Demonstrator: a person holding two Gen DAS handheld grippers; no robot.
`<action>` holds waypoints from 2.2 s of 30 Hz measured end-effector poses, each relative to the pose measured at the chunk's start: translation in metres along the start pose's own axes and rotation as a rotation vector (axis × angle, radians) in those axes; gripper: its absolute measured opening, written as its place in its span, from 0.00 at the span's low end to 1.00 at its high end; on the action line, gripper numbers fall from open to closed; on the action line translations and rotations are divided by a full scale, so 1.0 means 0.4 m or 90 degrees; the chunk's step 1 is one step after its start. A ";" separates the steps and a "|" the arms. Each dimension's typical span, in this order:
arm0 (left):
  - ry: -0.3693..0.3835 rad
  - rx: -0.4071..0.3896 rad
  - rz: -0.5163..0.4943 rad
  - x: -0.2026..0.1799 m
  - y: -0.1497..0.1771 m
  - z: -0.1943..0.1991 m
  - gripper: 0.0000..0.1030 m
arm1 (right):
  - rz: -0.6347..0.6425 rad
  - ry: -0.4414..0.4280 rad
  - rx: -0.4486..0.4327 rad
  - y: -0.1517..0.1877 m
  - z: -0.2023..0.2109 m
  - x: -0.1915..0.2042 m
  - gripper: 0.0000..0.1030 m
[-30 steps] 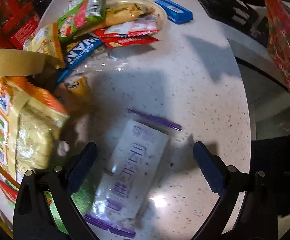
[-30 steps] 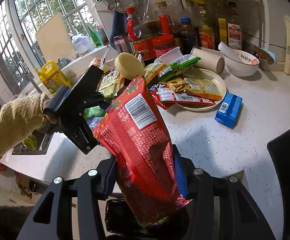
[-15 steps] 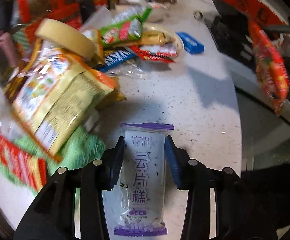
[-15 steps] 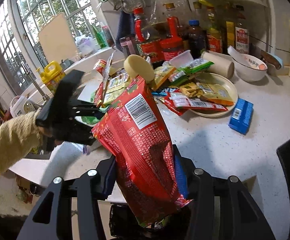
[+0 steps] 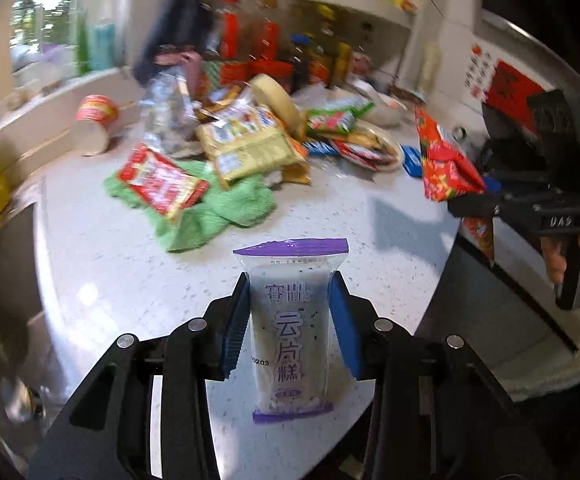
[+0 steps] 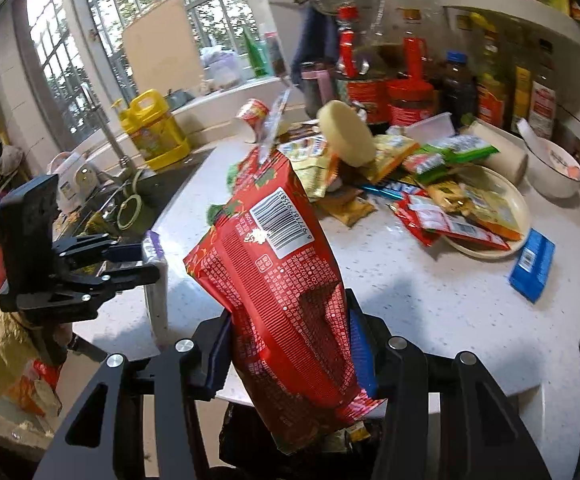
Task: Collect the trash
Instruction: 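Carry the red bag and white pouch to the trash bin and release both, then grasp the yellow sponge with the right gripper while the left gripper grasps the Snack packet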
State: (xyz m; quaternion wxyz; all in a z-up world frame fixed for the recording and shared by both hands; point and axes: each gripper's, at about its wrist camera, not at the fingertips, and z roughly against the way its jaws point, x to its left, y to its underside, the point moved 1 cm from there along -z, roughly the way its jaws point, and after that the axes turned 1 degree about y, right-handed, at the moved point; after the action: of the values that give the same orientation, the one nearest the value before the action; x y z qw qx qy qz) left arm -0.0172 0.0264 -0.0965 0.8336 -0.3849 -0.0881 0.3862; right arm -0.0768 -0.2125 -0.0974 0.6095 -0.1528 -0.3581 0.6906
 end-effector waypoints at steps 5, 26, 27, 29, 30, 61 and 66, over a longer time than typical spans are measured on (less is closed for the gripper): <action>-0.007 -0.040 0.003 -0.031 0.005 0.082 0.37 | 0.023 -0.016 -0.011 -0.011 0.008 0.045 0.48; 0.078 0.175 0.067 -0.218 0.403 -0.030 0.37 | 0.020 -0.003 0.247 0.365 -0.033 0.040 0.48; 0.078 0.193 0.067 -0.220 0.428 -0.063 0.37 | 0.021 0.001 0.263 0.389 -0.057 0.033 0.48; 0.076 0.230 0.070 -0.220 0.473 -0.139 0.37 | 0.022 0.007 0.291 0.441 -0.112 0.018 0.51; 0.079 0.244 0.073 -0.219 0.490 -0.166 0.37 | 0.024 0.008 0.298 0.456 -0.133 0.011 0.54; -0.110 -0.049 0.191 -0.054 0.183 0.147 0.93 | 0.079 0.159 -0.108 -0.349 -0.252 0.006 0.95; -0.111 -0.037 0.204 -0.043 0.198 0.156 0.94 | 0.080 0.197 -0.027 -0.420 -0.411 -0.033 0.63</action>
State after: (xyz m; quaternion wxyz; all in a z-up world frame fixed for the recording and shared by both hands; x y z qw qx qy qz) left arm -0.1026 0.0821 -0.1071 0.7392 -0.3831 -0.1092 0.5431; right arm 0.1555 -0.1740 -0.1006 0.6099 -0.2917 -0.2642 0.6879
